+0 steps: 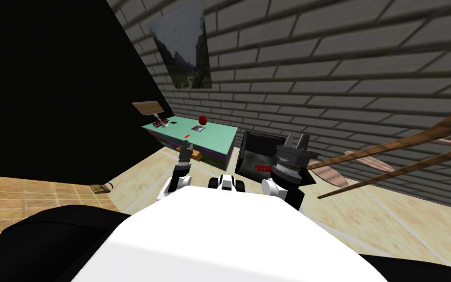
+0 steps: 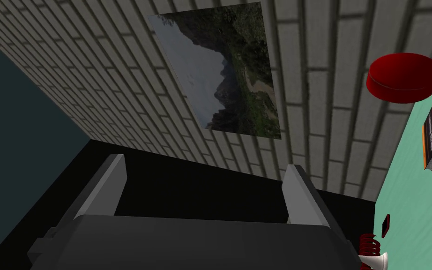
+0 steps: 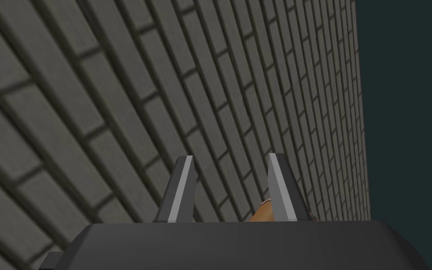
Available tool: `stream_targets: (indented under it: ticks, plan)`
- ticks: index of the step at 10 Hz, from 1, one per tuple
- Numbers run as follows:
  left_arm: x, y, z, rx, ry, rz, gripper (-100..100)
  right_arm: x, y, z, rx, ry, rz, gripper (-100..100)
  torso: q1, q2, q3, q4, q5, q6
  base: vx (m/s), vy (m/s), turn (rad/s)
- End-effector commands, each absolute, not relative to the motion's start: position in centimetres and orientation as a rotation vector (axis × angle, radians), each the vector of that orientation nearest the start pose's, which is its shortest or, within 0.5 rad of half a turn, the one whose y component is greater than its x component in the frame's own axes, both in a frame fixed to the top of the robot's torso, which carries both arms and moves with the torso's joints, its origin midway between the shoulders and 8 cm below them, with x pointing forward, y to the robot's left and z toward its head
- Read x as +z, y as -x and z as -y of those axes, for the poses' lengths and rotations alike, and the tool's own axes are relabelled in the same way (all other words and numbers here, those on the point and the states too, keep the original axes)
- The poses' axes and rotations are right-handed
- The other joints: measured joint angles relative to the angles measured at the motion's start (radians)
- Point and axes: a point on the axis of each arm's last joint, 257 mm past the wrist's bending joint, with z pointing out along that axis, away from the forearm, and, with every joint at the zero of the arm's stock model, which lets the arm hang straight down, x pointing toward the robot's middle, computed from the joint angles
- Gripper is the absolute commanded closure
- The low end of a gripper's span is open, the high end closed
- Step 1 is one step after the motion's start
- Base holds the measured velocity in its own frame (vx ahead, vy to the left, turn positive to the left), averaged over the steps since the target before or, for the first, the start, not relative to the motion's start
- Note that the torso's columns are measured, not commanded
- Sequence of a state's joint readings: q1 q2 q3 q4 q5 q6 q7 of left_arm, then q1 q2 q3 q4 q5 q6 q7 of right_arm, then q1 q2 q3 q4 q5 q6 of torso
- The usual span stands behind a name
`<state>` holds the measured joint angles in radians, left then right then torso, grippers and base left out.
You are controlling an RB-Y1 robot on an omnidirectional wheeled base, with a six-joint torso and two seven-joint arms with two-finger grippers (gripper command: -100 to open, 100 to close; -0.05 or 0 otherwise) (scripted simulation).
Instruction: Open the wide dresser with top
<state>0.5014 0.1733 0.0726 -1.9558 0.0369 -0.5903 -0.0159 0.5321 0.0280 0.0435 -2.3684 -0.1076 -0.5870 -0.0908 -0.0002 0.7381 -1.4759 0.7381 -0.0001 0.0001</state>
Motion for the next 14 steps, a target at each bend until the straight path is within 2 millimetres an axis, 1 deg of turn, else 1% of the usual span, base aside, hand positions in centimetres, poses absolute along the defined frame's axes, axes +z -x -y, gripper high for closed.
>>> stream_targets:
  ticks: [1, 4, 5, 6, 7, 14]
  plan:
    - [-12.3, -37.0, -33.1, -1.136, 0.742, -0.903, -100, 6.7, -30.6, 28.2, 1.512, -0.656, -0.39, 0, 0.0, 0.0, 0.0, 0.0, 0.0, -0.001, 0.044, 0.02, -0.069]
    - [-14.9, -36.9, -33.7, -1.113, 0.758, -0.929, -100, 6.7, -30.6, 28.2, 1.512, -0.656, -0.39, 0, 0.0, 0.0, 0.0, 0.0, 0.0, -0.001, 0.045, 0.023, -0.105]
    - [-15.2, -36.9, -33.8, -1.111, 0.763, -0.934, -100, 6.7, -30.6, 28.2, 1.512, -0.656, -0.39, 0, 0.0, 0.0, 0.0, 0.0, 0.0, 0.0, 0.035, 0.02, -0.049]
    - [-16.3, -36.8, -34.1, -1.101, 0.769, -0.943, -100, 6.7, -30.6, 28.2, 1.512, -0.656, -0.39, 0, 0.0, 0.0, 0.0, 0.0, 0.0, 0.0, 0.038, 0.02, -0.09]
    - [-16.6, -36.8, -34.2, -1.098, 0.774, -0.948, -100, 6.7, -30.6, 28.2, 1.512, -0.656, -0.39, 0, 0.0, 0.0, 0.0, 0.0, 0.0, 0.0, 0.033, 0.016, -0.065]
    - [-22.1, -35.9, -35.2, -1.057, 0.819, -0.995, -100, 6.7, -30.6, 28.2, 1.512, -0.656, -0.39, 0, 0.0, 0.0, 0.0, 0.0, 0.0, 0.0, 0.038, 0.02, -0.086]
